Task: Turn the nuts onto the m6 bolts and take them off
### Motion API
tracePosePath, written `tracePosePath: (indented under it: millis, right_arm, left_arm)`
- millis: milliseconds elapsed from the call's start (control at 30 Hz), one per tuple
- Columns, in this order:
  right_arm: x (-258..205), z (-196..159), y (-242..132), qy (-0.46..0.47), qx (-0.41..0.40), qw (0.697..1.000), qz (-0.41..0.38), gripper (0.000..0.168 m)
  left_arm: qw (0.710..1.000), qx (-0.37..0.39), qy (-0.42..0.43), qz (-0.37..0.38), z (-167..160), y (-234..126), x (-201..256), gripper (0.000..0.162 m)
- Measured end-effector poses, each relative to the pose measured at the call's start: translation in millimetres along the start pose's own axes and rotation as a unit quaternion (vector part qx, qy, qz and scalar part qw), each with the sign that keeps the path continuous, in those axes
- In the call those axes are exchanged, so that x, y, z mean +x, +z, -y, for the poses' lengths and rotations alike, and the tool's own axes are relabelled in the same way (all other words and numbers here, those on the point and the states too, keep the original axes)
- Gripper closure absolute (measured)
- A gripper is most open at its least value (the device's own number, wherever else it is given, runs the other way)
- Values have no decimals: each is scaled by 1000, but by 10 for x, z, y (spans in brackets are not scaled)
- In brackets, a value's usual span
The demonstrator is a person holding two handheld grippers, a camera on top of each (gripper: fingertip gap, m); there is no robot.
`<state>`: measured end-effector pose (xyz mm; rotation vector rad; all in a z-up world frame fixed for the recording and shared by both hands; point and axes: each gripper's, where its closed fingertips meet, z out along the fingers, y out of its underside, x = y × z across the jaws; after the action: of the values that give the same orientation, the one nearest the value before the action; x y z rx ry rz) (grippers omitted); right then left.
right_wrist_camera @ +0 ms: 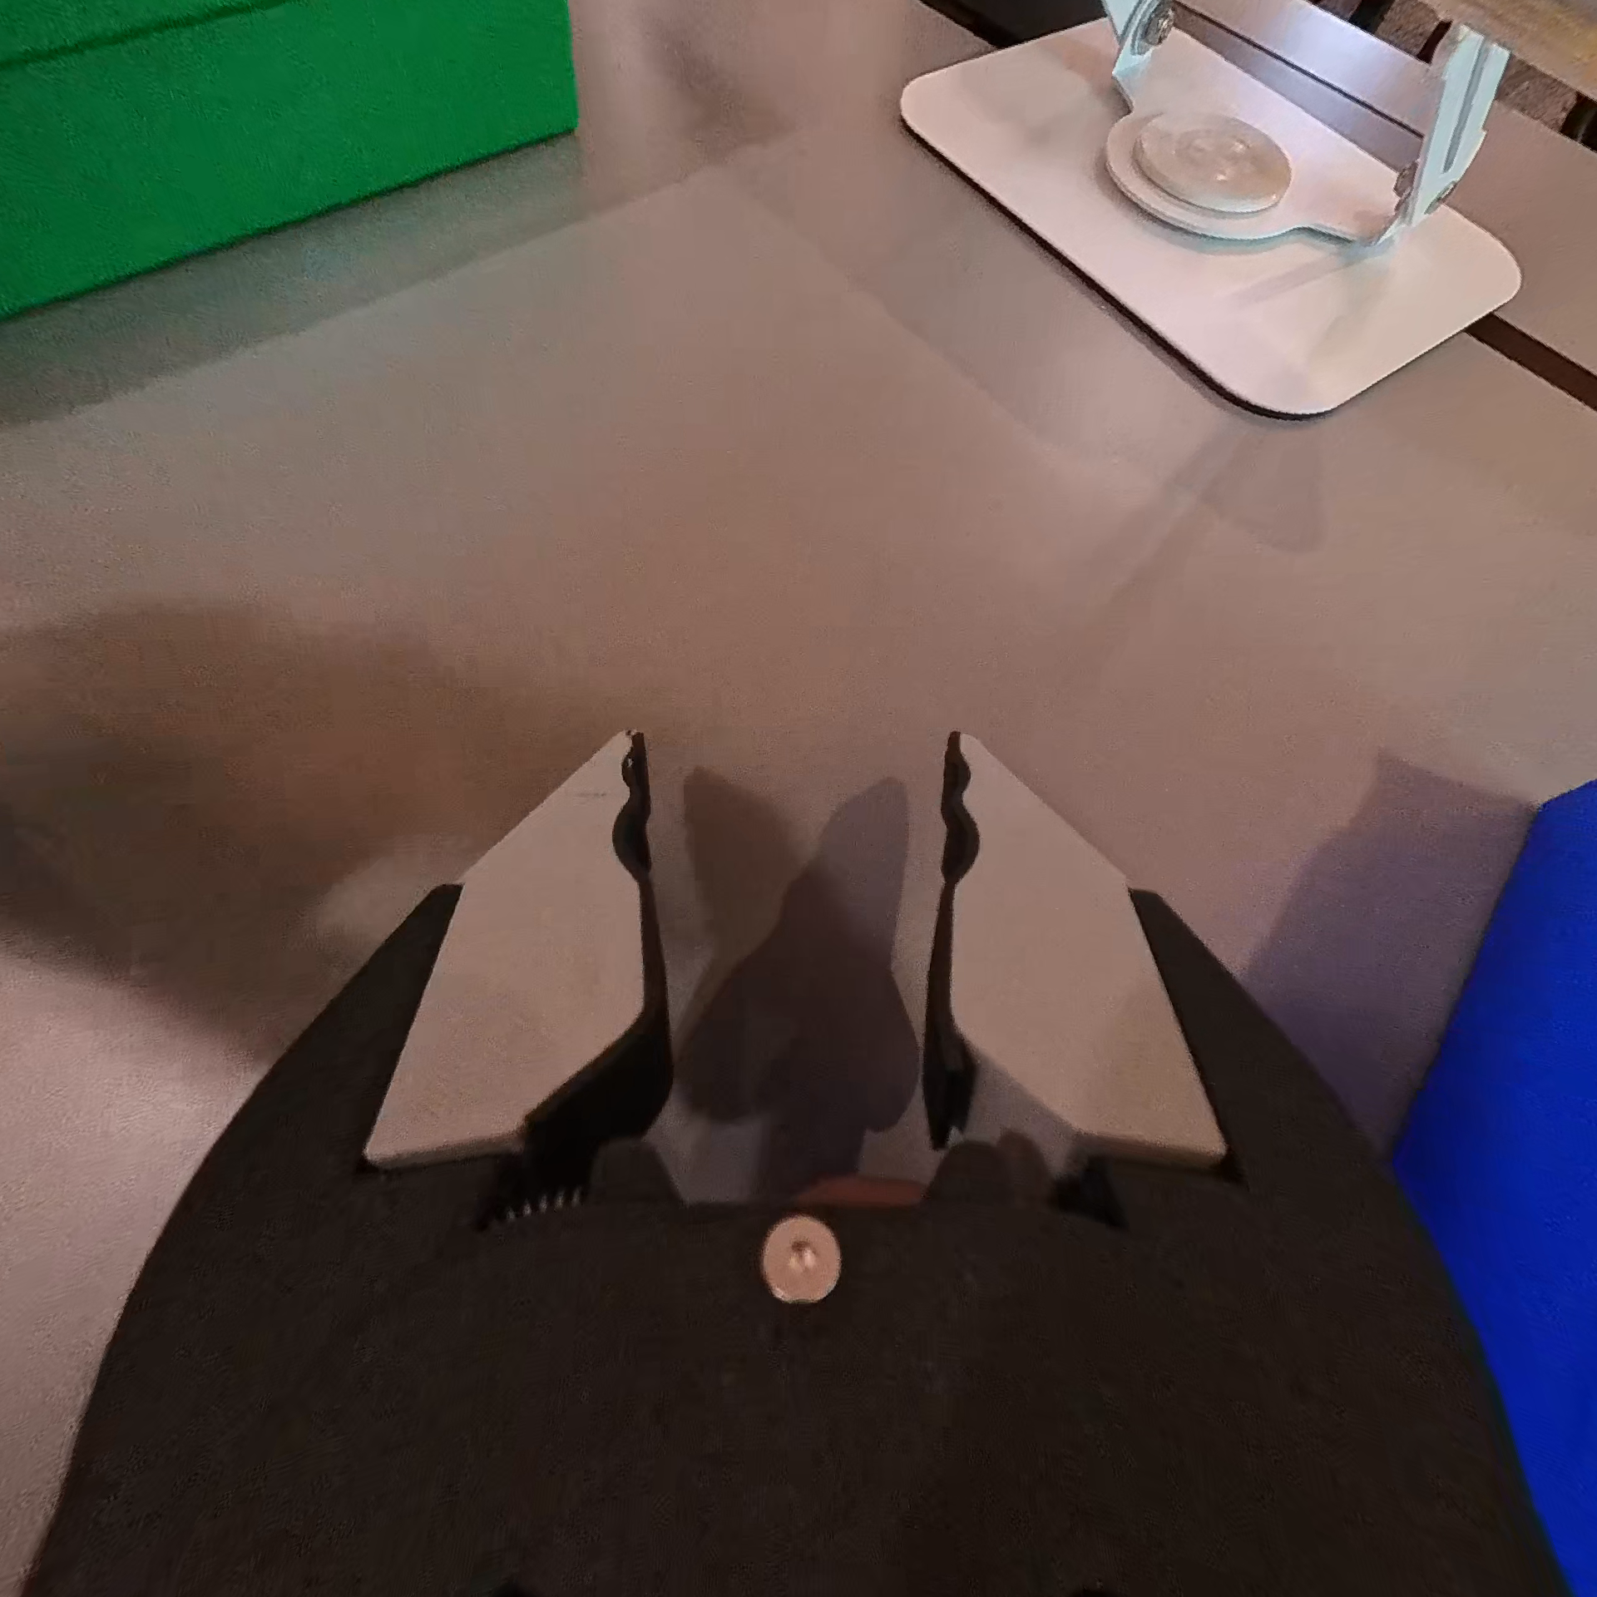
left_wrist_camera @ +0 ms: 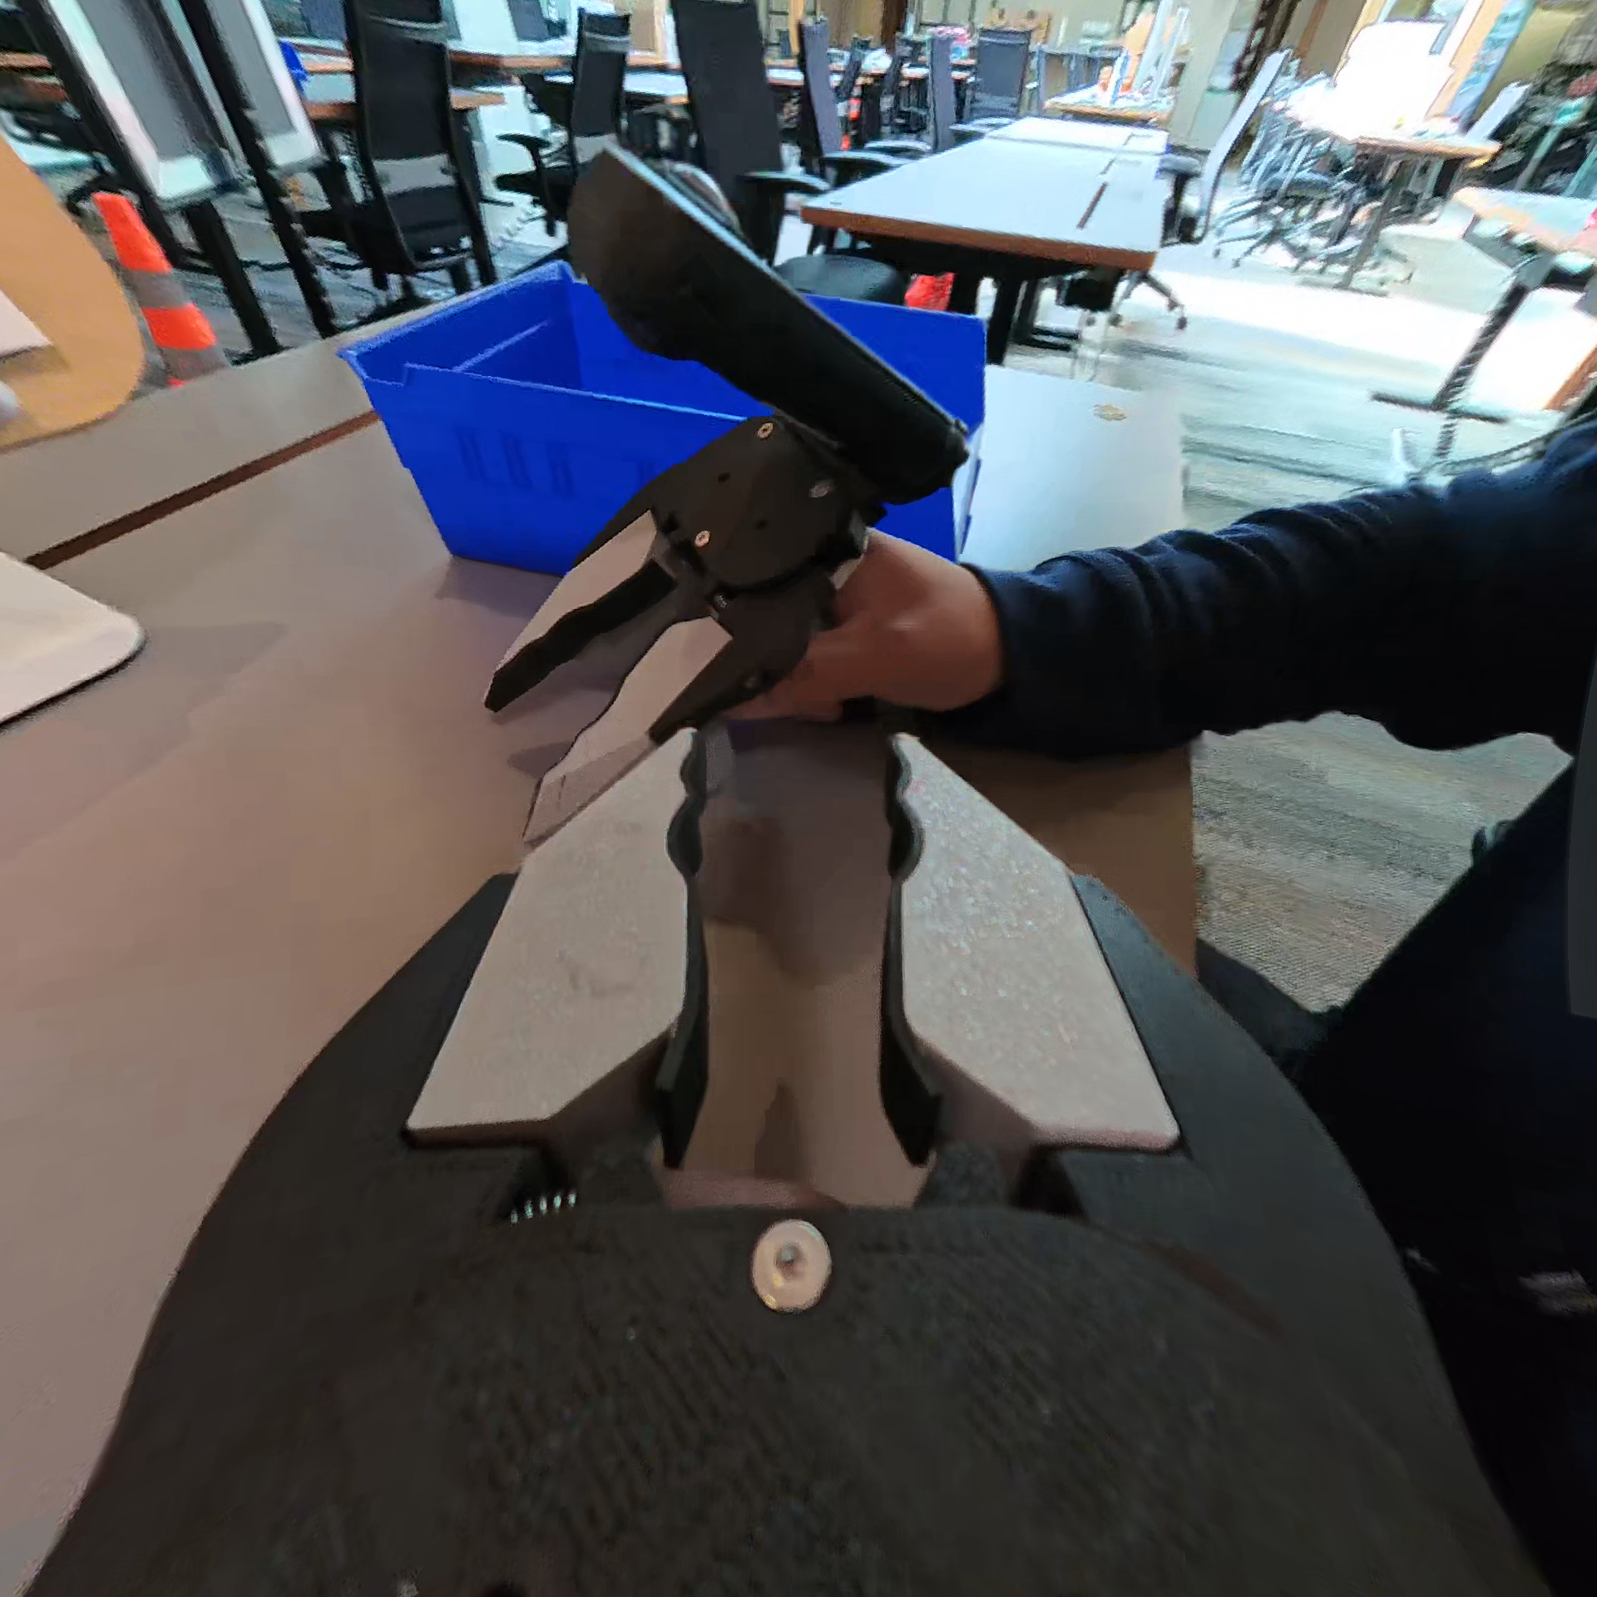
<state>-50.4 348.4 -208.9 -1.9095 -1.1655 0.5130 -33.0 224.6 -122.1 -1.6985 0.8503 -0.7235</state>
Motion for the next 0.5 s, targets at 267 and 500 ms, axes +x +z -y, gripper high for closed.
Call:
tracePosePath:
  millis: [267,500]
  right_arm:
    - [-134,25,-23,-10,6,1000,18,104]
    - [-157,34,-27,-12,8,1000,17,104]
  left_arm:
    - [963,-116,13,242,191,-1779,-836,127]
    - [860,-360,-158,324,-861,-3064,-1689,120]
